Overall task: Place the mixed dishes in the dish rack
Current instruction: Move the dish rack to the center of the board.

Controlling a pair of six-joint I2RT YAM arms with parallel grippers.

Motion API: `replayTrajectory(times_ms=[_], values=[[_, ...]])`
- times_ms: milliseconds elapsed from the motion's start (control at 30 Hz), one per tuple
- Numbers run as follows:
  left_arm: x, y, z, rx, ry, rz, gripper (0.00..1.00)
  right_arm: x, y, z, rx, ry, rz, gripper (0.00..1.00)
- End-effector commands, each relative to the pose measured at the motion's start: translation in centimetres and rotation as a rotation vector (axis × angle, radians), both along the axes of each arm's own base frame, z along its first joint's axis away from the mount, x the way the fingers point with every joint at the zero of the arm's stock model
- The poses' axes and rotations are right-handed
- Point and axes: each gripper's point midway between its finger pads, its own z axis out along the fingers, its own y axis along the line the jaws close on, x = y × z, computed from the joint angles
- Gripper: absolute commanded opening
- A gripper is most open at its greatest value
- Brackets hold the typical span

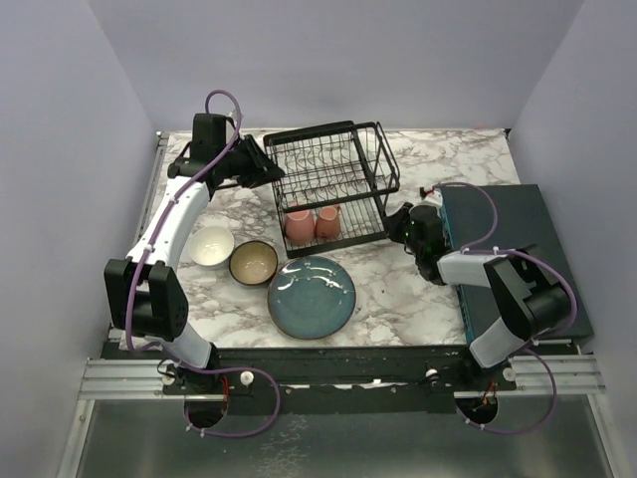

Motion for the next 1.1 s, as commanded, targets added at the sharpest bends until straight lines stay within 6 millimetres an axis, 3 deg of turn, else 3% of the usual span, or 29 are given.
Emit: replayTrajectory(times_ms=[0,233,433,1067], values=[[-4.1,-1.3,-2.2,0.016,0.125,-0.098,0.26,-3.3,-0.6,-6.9,-0.093,0.255,0.069,0.00],[-3.7,-0.9,-2.7,0.046,0.125,-0.083,0.32,-2.2,-1.7,-7.1,-0.093,0.264,0.060,0.00],[-3.3,-0.4,-1.5,0.063,0.094,-0.057,0.37,-1.9,-2.7,-7.0,-0.094,0.268,0.047,0.00],[-3.3,4.5,1.3,0.112,0.003,0.122,0.44,-1.7,-2.9,-6.9,-0.067,0.270,0.043,0.00]])
